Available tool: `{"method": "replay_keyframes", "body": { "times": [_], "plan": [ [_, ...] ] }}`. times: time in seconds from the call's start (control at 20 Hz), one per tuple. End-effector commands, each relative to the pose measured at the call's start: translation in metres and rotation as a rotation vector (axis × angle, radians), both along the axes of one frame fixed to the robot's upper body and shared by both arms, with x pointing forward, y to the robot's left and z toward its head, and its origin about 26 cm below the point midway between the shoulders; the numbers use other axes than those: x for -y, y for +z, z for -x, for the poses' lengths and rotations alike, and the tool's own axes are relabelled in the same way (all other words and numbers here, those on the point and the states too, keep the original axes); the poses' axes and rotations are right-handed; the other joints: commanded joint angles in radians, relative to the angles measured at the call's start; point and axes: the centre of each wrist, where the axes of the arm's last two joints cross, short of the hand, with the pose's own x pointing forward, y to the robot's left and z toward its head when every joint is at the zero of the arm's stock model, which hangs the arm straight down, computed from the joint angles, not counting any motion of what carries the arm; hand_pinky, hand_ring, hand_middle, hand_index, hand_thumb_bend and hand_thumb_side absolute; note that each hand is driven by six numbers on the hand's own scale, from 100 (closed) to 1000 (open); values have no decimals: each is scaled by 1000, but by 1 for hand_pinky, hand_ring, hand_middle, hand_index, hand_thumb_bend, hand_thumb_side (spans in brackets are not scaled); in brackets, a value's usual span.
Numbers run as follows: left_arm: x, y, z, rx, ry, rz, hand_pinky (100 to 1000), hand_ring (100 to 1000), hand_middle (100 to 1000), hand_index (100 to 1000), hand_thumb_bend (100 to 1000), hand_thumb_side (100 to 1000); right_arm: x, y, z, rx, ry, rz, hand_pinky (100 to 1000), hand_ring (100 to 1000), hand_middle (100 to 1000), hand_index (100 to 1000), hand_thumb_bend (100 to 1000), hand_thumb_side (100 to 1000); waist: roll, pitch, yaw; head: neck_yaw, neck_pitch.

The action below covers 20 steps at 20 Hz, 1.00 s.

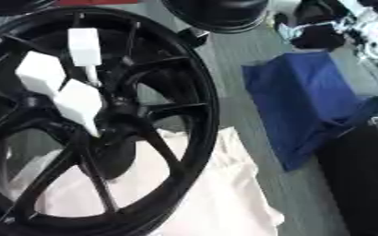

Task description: Pull the pin out of the wheel hub.

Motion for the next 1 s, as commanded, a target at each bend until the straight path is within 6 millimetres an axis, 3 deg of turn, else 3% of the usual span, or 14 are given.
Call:
{"method": "replay_keyframes", "body": {
  "times": [0.05,0.35,0.5,0.55,0.6,0.65,0.8,0.85,0.9,1.0],
  "plan": [
    [-3,9,2,37,11,-3,838,576,547,705,369,677,23,-4,3,-45,-87,73,937,944,815,859,195,187,-2,-25,1,-9,-9],
    [-3,9,2,34,22,3,839,576,548,707,372,682,33,-9,4,-55,-137,58,936,944,814,863,180,192,-12,-22,4,-37,-9],
    [-3,8,3,32,22,3,839,576,547,707,371,683,30,-4,3,-30,-127,41,934,919,764,840,100,100,-13,-21,4,-48,-13],
    [-3,8,3,32,22,2,839,576,547,707,370,683,27,-1,2,-7,-120,24,934,896,712,817,100,245,-13,-20,5,-51,-13],
    [-2,9,2,34,21,2,839,576,547,707,370,683,21,5,1,37,-94,0,935,879,674,810,100,313,-12,-18,6,-55,-15],
    [-2,9,2,36,20,0,839,576,547,707,369,683,13,11,1,79,-67,-23,935,868,649,805,100,277,-11,-17,8,-57,-16],
    [0,11,1,41,7,-7,838,575,547,707,369,683,-15,32,-1,215,44,-93,940,843,600,782,100,395,-12,-9,15,-73,-25],
    [1,11,1,43,2,-8,836,573,544,705,366,676,-25,37,0,260,95,-126,946,852,601,756,100,284,-12,-7,17,-77,-24],
    [1,12,0,49,3,-9,836,572,543,704,366,674,-34,43,1,311,135,-146,952,865,603,747,100,243,-13,-5,20,-80,-22],
    [1,13,0,59,9,-13,836,573,544,705,366,674,-50,49,2,391,179,-166,953,864,599,741,100,232,-15,-5,26,-85,-17]
  ]
}}
